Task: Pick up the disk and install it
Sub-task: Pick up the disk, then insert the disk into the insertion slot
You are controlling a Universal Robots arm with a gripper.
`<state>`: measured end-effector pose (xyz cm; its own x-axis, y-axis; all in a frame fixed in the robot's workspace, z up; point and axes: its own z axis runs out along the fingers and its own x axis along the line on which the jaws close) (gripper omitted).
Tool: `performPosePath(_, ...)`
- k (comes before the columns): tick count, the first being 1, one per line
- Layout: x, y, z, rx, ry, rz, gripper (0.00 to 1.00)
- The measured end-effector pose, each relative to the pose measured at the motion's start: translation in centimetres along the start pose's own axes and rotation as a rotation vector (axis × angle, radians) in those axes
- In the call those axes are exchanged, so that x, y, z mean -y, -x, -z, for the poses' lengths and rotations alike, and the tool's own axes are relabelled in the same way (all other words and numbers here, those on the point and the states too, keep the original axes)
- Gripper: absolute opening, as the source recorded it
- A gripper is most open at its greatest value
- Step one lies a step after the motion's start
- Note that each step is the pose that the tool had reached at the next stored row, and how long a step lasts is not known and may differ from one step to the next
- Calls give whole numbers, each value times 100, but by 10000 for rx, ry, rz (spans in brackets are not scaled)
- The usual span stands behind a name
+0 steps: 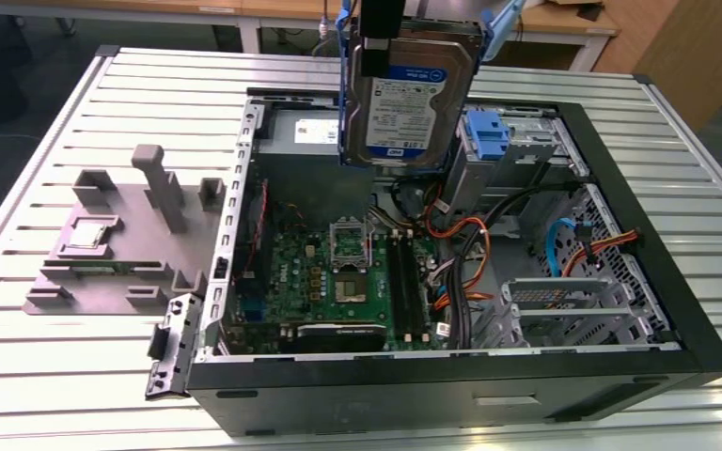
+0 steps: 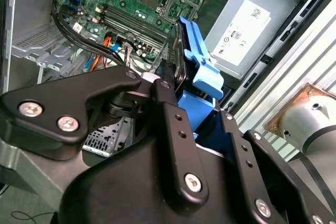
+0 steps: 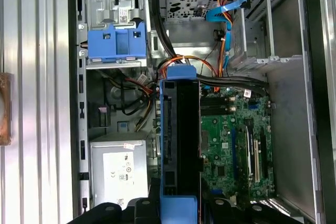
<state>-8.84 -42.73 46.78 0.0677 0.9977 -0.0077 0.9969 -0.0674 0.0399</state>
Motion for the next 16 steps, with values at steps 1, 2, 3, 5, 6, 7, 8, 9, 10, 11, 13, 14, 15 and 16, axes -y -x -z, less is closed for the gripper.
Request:
performPosePath(1,0,0,0,0,0,0,37)
performPosePath(2,0,0,0,1,0,0,37)
performPosePath(3,0,0,0,1,0,0,37)
performPosePath(5,-2,1,0,2,0,1,37)
performPosePath(6,-2,2,0,2,0,1,37)
performPosePath(7,-2,3,0,2,0,0,37)
performPosePath(8,-2,5,0,2,0,0,37)
performPosePath(9,-2,8,0,2,0,0,37)
performPosePath(10,-2,12,0,3,0,2,37)
performPosePath(11,-3,17,0,3,0,1,37)
performPosePath(13,-3,29,0,4,1,1,37)
performPosePath(14,-4,34,-1,7,0,1,37)
performPosePath(15,-4,42,-1,10,0,1,37)
performPosePath(16,-4,50,-1,13,0,1,37)
